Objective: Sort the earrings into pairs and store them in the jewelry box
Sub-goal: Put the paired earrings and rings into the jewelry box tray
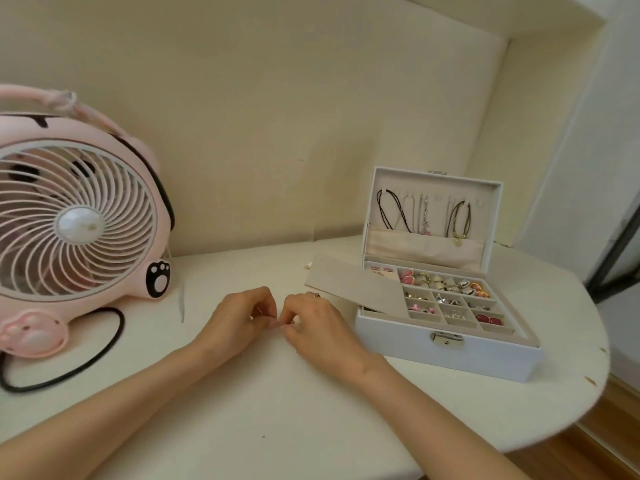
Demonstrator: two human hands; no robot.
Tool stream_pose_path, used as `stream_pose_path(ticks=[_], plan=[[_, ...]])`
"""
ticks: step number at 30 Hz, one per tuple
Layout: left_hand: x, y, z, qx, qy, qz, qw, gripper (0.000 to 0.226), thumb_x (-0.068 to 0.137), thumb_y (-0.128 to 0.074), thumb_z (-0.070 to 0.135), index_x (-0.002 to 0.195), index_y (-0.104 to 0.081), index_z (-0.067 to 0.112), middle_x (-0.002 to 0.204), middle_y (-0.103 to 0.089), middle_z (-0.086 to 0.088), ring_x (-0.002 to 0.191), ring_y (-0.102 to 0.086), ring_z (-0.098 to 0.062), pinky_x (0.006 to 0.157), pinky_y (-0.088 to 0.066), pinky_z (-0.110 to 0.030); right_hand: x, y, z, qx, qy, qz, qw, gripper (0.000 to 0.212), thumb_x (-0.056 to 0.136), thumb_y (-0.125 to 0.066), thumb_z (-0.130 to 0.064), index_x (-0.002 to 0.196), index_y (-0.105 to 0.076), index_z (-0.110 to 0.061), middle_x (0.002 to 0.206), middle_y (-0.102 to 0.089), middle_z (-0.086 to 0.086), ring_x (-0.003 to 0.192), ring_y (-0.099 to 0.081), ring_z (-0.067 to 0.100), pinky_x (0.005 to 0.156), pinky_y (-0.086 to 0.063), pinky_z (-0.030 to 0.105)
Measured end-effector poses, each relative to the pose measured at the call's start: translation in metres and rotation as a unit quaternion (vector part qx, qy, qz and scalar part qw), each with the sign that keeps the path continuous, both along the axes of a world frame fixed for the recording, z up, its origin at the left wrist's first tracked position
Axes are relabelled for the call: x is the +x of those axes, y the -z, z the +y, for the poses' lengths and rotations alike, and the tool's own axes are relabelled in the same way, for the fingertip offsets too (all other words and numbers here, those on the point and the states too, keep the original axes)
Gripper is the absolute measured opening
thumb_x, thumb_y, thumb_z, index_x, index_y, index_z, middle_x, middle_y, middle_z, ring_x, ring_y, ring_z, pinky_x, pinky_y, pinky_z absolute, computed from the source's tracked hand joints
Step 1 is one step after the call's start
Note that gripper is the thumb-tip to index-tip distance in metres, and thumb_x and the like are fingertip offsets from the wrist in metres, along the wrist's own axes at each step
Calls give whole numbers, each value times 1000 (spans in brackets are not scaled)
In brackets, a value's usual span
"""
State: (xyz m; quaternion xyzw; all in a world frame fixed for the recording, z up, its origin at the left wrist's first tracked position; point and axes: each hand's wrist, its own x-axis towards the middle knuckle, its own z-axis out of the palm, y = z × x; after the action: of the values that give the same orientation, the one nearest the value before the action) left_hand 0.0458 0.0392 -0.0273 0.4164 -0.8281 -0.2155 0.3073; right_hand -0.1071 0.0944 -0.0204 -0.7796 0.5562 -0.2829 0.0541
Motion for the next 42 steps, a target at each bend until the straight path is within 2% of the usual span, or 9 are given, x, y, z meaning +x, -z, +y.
stream_pose_path(ticks=[6,12,19,23,26,29,34,36,42], plan=[[-12,-34,27,20,74,53,996,13,78,-67,-1,75,-63,11,70,-68,4,67,-64,-3,63,-43,-8,-19,-9,33,-39,5,-124,991,4,80,-67,-18,82,-69,-22,83,-65,-7,80,-56,7,73,-46,26],[-40,-44,51,5,163,-18,987,10,83,-64,7,79,-59,15,76,-67,5,72,-60,-9,61,-40,-12,-65,-26,65,-29,37,-162,986,12,71,-77,-7,74,-73,-18,75,-64,-8,72,-56,6,65,-39,11],[-100,-56,58,-16,224,-5,974,8,85,-61,10,82,-57,16,80,-65,1,72,-53,-9,60,-37,-15,-124,-47,85,-18,144,-203,968,16,72,-75,-3,70,-71,-19,68,-68,-7,63,-57,-1,63,-41,9],[-147,-63,49,-32,233,-12,972,14,84,-64,13,82,-52,20,80,-63,3,70,-53,-10,65,-42,-23,-158,-54,86,-26,218,-218,951,15,72,-75,-5,68,-73,-19,68,-69,-7,63,-60,2,64,-46,17],[-175,-64,37,-30,239,-50,969,18,82,-66,13,81,-50,21,78,-62,7,75,-60,-13,73,-50,-32,-174,-54,86,-29,230,-235,944,15,70,-76,1,67,-73,-14,67,-69,-7,62,-60,5,60,-44,11],[-192,-64,27,-29,238,-107,965,17,81,-68,16,82,-52,21,82,-64,5,81,-61,-16,78,-50,-36,-181,-50,84,-16,228,-226,947,18,68,-77,0,63,-72,-16,62,-66,-6,55,-55,0,55,-40,8],[-199,-64,22,-51,276,-198,939,11,82,-68,19,84,-57,19,74,-55,10,73,-52,-10,67,-42,-25,-185,-46,76,-10,218,-209,953,16,67,-79,-5,64,-73,-19,70,-69,-2,67,-57,9,64,-43,16],[-199,-64,20,-64,284,-229,929,9,84,-65,18,87,-57,19,74,-54,12,74,-50,-9,67,-39,-24,-185,-45,74,-10,215,-199,956,16,66,-80,-9,64,-73,-23,71,-68,-6,70,-57,7,67,-44,19],[-195,-65,17,-135,287,-260,912,12,83,-60,19,80,-54,29,77,-58,12,78,-52,-10,73,-38,-28,-184,-41,70,-21,187,-194,963,19,67,-79,-3,64,-72,-20,71,-62,-6,67,-52,1,63,-39,11]])
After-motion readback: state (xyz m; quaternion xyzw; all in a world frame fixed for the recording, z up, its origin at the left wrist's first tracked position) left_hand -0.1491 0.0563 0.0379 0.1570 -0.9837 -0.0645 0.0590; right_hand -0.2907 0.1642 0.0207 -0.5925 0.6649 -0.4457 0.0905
